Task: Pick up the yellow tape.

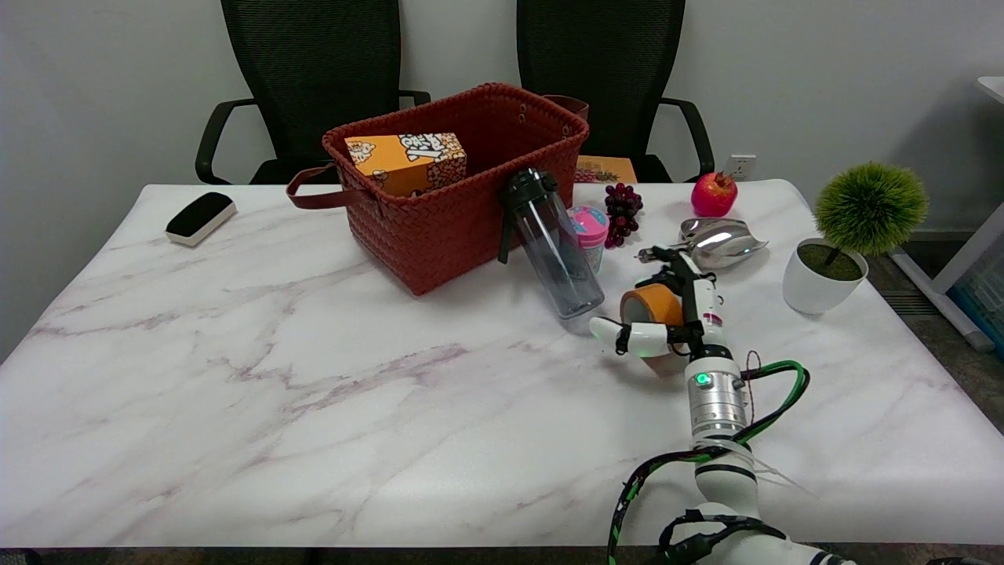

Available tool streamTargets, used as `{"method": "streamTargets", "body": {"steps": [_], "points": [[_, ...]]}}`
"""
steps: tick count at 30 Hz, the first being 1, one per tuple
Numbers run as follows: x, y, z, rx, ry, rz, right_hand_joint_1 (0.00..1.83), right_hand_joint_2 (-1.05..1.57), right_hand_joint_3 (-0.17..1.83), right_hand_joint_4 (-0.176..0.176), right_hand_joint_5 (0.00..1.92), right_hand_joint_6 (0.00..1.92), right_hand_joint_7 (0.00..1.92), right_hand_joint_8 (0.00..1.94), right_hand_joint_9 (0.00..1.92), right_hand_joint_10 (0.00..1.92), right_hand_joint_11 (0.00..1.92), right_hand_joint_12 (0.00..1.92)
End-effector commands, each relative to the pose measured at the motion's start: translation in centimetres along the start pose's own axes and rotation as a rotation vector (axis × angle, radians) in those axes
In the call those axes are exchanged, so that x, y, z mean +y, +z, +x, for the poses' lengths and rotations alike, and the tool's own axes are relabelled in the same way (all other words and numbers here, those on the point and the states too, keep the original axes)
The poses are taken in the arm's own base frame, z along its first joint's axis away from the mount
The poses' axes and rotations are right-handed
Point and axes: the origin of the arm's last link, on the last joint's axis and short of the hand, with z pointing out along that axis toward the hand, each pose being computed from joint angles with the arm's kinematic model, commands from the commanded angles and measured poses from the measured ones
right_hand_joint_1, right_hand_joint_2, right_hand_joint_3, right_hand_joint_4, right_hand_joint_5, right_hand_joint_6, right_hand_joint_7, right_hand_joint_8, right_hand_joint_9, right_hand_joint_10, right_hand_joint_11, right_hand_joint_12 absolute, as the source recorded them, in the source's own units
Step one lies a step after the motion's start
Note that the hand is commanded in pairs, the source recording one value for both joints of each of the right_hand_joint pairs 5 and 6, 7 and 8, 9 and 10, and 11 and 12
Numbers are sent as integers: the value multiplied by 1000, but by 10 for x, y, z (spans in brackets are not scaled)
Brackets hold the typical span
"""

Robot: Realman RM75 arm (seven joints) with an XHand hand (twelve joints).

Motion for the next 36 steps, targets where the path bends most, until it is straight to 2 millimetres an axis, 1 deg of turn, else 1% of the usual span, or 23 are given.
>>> {"method": "streamTargets", "body": {"steps": [1,3,6,9,10,12,17,19,25,33,36], "points": [[1,5,-2,-18,-1,-3,1150,158,629,0,602,602,1208,1208,726,726,1794,1794],[0,5,-2,-16,0,-2,1145,182,615,0,627,627,1253,1253,795,795,1815,1815],[0,5,-1,-8,-1,0,1122,214,587,0,641,641,1270,1270,826,826,1832,1832],[0,5,0,-4,-2,2,1123,338,518,0,641,641,1273,1273,844,844,1851,1851],[0,5,0,-1,-2,4,1119,409,500,0,632,632,1291,1291,885,885,1878,1878],[-1,5,0,1,-5,10,1113,465,494,0,618,618,1326,1326,945,945,1915,1915],[-7,5,2,17,-13,45,1089,577,481,0,706,706,1438,1438,1089,1089,1920,1920],[-11,4,3,25,-15,64,1087,596,478,0,722,722,1459,1459,1110,1110,1920,1920],[-28,4,7,57,-13,143,1092,636,489,0,731,731,1507,1507,1161,1161,1920,1920],[-63,3,11,81,-3,282,1121,582,541,0,730,730,1494,1494,1165,1165,1920,1920],[-78,4,14,91,-38,338,1134,562,532,0,712,712,1482,1482,1160,1160,1920,1920]]}}
